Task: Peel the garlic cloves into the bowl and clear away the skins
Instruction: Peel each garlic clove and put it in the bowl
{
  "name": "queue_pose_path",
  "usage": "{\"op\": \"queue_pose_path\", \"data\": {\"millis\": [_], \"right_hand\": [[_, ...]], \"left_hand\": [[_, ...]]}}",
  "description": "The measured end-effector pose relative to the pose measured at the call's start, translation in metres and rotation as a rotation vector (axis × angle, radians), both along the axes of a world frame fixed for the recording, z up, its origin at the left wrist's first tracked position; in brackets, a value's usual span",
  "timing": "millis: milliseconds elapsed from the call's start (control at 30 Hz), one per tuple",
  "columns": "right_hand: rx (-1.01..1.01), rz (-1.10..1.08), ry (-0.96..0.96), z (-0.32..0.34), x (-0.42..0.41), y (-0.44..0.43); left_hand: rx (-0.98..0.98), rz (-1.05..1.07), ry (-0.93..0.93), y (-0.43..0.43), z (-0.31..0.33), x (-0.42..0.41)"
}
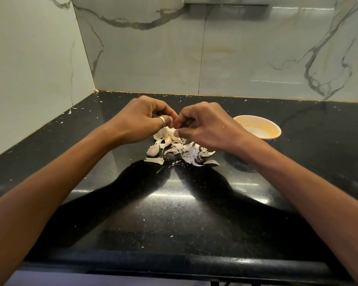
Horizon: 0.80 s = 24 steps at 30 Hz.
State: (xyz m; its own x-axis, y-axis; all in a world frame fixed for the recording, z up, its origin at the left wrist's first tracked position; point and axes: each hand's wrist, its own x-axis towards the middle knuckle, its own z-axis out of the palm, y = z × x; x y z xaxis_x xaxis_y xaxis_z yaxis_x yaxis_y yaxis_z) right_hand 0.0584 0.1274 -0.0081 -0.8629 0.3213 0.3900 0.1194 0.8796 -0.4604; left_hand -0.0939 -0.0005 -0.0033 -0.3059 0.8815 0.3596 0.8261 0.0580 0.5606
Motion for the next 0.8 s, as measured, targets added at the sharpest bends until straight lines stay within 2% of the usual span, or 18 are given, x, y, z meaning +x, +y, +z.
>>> {"op": "queue_pose_path", "data": {"millis": [233,433,567,700,800], "right_hand": [[-0.212,0.005,0.125,0.0,0.0,0.003],[-0.395,0.035,0.183,-0.001,-0.002,0.008],[-0.457,0.043,0.212,0.0,-0.001,0.007],[-0.475,0.006,0.246,0.002,0.001,0.007],[-0.483,-0.013,0.281,0.002,0.001,0.008]], "left_hand": [[0.062,0.008,-0.006,0.0,0.0,-0.002],[0.118,-0.038,-0.109,-0.002,0.002,-0.005],[0.116,-0.029,-0.139,0.0,0.003,-0.001],[0.054,-0.03,-0.257,0.001,0.002,0.007],[0.077,-0.059,-0.334,0.001,0.0,0.011]]}}
